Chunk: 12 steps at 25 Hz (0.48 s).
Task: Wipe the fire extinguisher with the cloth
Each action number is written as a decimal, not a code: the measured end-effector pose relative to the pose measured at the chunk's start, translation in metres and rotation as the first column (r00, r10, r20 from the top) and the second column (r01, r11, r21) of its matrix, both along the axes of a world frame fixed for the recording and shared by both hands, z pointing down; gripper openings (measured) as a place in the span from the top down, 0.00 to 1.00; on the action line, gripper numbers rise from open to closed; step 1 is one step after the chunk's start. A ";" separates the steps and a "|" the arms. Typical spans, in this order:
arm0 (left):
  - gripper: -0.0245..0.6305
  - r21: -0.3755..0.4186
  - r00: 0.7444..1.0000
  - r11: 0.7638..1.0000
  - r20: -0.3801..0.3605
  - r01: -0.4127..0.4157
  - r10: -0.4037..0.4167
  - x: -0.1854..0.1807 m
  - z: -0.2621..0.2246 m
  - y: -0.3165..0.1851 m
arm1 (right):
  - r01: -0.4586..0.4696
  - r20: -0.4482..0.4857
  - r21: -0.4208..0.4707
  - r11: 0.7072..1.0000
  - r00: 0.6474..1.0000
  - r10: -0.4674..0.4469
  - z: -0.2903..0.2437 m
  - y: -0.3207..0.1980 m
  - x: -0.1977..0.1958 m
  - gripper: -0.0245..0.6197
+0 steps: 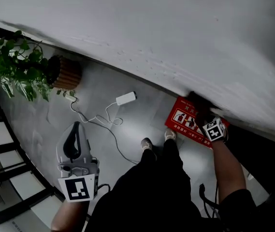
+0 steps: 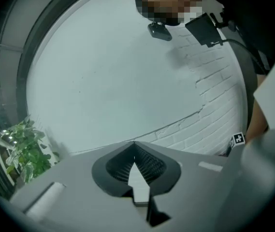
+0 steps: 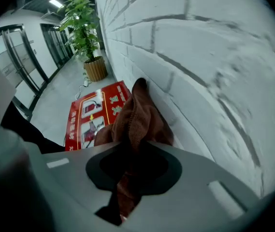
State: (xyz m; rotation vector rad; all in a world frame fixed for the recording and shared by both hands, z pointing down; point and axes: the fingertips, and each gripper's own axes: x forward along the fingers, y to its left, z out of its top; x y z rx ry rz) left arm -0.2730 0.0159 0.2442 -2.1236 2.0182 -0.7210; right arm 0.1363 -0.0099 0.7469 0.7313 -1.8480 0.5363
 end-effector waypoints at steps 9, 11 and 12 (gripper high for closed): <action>0.96 0.009 0.981 0.981 -0.002 -0.194 0.194 0.070 0.000 -0.028 | -0.283 -0.046 -0.001 0.959 0.958 0.282 0.002 0.062 0.118 0.88; 0.96 0.017 0.977 0.977 -0.001 -0.214 0.214 0.077 -0.001 -0.030 | -0.319 -0.054 -0.010 0.948 0.947 0.318 0.000 0.073 0.128 0.88; 0.96 0.021 0.976 0.975 -0.002 -0.219 0.220 0.079 -0.002 -0.029 | -0.338 -0.061 -0.015 0.941 0.940 0.337 -0.001 0.077 0.132 0.88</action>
